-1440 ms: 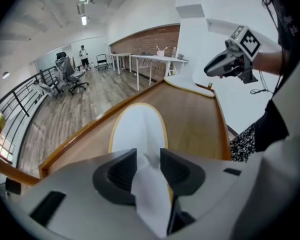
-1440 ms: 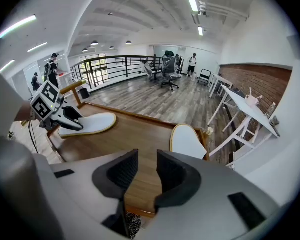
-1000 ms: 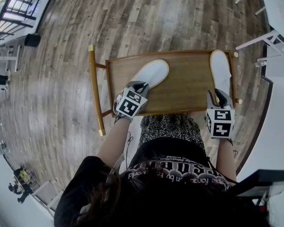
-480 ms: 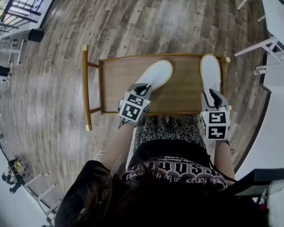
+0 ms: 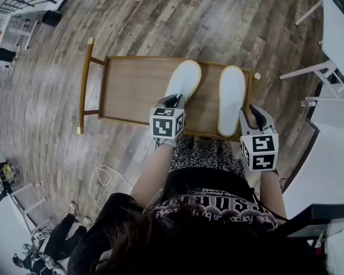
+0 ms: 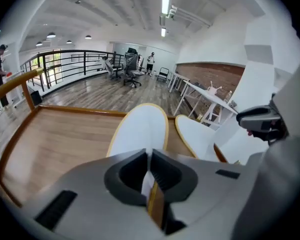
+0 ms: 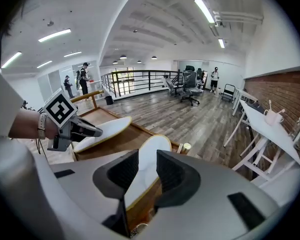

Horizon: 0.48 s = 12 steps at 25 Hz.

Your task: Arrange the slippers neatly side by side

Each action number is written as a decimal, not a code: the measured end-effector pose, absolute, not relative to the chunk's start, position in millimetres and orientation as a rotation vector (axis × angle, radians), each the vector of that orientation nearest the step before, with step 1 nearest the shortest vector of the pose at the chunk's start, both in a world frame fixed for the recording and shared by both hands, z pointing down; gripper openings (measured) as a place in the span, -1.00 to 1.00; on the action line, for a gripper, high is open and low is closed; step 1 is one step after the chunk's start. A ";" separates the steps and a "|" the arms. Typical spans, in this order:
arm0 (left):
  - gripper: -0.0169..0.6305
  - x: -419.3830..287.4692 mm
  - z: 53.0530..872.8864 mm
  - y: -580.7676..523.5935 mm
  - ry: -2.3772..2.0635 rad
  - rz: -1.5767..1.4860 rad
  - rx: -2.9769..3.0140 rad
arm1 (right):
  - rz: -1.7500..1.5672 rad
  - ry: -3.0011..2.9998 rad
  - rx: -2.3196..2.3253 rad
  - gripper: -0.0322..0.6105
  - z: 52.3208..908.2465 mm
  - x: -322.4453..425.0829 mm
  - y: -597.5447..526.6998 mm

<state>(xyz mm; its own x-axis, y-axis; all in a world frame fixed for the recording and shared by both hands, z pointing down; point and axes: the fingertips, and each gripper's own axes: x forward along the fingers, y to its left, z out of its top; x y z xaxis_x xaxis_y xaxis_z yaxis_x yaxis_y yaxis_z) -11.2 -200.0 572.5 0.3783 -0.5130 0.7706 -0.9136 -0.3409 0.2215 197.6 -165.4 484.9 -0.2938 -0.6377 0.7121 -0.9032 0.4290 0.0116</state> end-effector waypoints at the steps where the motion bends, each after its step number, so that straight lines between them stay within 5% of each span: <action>1: -0.90 -1.5 574.2 -199.1 -1.218 0.772 1.981 | 0.527 -2.039 1.289 -0.55 484.8 202.9 -165.1; 12: -0.90 68.4 599.1 -201.6 -1.201 0.611 1.910 | 0.510 -2.055 1.232 -0.56 491.9 233.2 -164.9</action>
